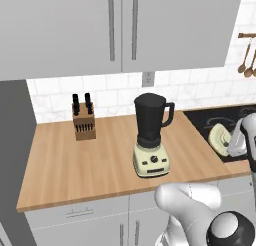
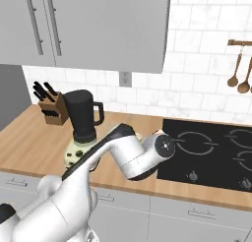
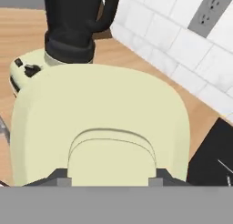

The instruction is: Close the lid blender by securely placing the lid on top.

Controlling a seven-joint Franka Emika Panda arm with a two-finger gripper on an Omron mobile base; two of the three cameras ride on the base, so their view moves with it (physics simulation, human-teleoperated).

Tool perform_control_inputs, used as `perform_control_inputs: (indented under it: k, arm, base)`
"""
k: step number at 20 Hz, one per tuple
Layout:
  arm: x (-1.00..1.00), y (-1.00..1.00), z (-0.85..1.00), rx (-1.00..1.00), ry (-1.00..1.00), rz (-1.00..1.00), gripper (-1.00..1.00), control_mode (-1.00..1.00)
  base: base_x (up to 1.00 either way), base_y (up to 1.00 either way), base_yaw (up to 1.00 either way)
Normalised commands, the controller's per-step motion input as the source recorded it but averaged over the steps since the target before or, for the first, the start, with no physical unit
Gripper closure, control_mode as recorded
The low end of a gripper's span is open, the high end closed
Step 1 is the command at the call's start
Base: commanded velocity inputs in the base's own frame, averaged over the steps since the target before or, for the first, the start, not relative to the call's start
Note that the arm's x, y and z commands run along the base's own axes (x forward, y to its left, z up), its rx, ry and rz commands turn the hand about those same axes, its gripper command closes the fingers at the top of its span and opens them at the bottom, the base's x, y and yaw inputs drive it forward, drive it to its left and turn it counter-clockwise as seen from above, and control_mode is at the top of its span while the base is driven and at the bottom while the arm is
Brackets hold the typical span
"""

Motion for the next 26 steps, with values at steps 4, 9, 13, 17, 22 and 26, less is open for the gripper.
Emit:
perform_control_inputs:
  k: [4, 9, 13, 17, 22, 26]
  arm:
    - [-0.13, 0.34, 1.00, -0.01, -0.44, 0.00, 1.00, -1.00]
    - [0.00, 0.59, 1.00, -0.08, -0.37, 0.00, 1.00, -1.00]
    - [0.03, 0.48, 1.00, -0.08, -0.25, -0.01, 1.00, -1.00]
    - [0.09, 0.52, 1.00, -0.11, -0.06, 0.00, 1.00, -1.00]
    - [0.32, 0.78, 1.00, -0.05, 0.17, -0.02, 1.00, -1.00]
    - [0.33, 0.81, 1.00, 0.00, 0.42, -0.07, 1.00, -1.00]
  base:
    - [0.00, 0.00, 0.00]
    - [0.00, 0.00, 0.00]
    - [0.00, 0.00, 0.00]
    - [0.00, 0.00, 0.00]
    - [0.00, 0.00, 0.00]
    - [0.00, 0.00, 0.00]
